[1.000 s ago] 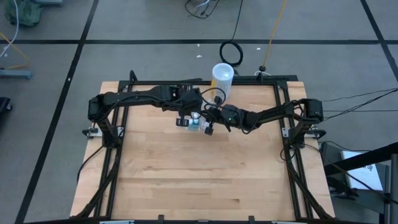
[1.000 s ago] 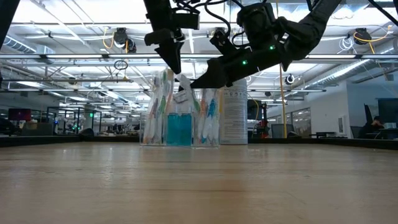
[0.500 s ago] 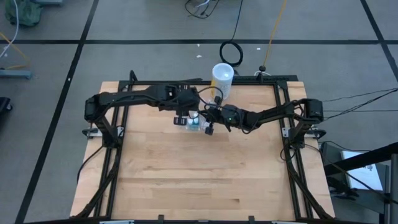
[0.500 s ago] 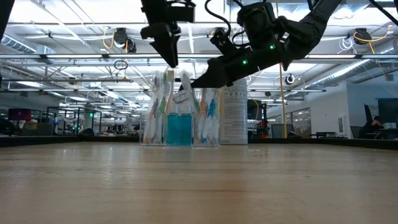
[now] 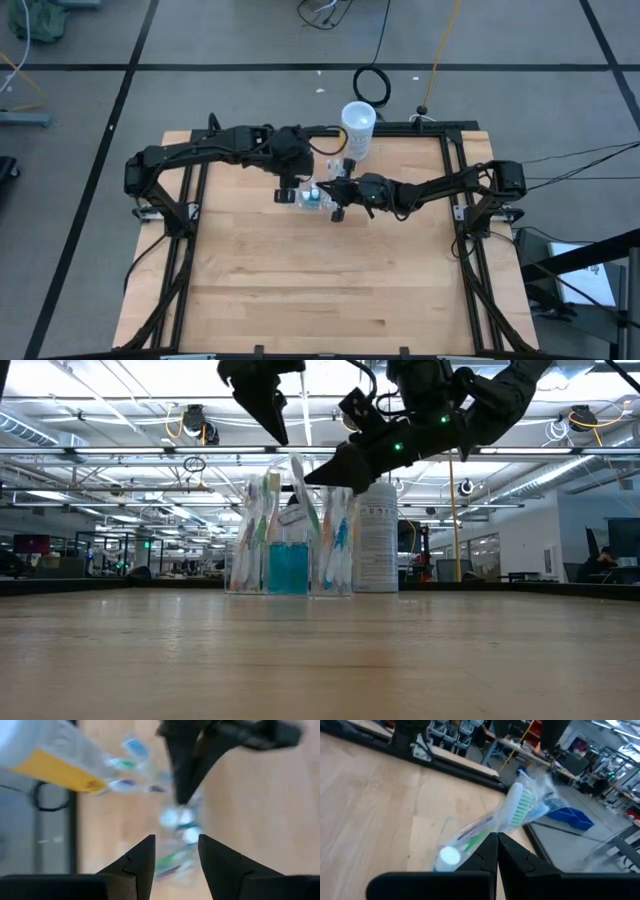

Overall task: Pick & Place toothbrushing station
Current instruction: Adjust the toothbrushes into the transparent organizer

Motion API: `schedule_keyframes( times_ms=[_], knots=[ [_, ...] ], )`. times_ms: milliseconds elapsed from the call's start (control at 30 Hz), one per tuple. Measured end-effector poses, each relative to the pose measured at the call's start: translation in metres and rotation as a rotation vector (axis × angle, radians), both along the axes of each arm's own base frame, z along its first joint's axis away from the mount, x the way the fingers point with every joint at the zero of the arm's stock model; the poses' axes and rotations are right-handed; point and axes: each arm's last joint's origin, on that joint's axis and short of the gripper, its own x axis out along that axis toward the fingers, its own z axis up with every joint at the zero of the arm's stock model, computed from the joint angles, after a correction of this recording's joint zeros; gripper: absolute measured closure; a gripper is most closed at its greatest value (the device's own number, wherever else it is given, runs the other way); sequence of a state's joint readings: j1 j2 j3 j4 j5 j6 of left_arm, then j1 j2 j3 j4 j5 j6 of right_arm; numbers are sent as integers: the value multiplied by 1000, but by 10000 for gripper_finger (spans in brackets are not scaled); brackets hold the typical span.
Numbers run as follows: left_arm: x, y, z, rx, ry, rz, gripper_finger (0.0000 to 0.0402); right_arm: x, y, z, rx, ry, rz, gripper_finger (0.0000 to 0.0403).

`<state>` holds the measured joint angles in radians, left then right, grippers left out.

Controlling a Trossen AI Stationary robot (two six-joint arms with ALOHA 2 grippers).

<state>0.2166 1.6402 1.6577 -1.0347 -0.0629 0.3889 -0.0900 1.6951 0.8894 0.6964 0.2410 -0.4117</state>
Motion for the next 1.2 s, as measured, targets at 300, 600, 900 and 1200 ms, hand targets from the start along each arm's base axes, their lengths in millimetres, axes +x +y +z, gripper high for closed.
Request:
schedule_keyframes(
  times_ms=[300, 600, 900, 1200],
  knots=[
    [13, 6, -2, -215, -149, 330, 249, -1, 6, 0, -144, 65, 10, 403],
    [14, 4, -4, 93, -31, -140, 250, -1, 7, -2, -209, 108, -2, 403],
    [17, -9, -6, 338, 63, -497, 250, -1, 7, -3, -221, 128, 5, 403],
    [17, -16, -15, 415, 119, -658, 250, -1, 12, -1, -235, 106, 19, 403]
  ],
)
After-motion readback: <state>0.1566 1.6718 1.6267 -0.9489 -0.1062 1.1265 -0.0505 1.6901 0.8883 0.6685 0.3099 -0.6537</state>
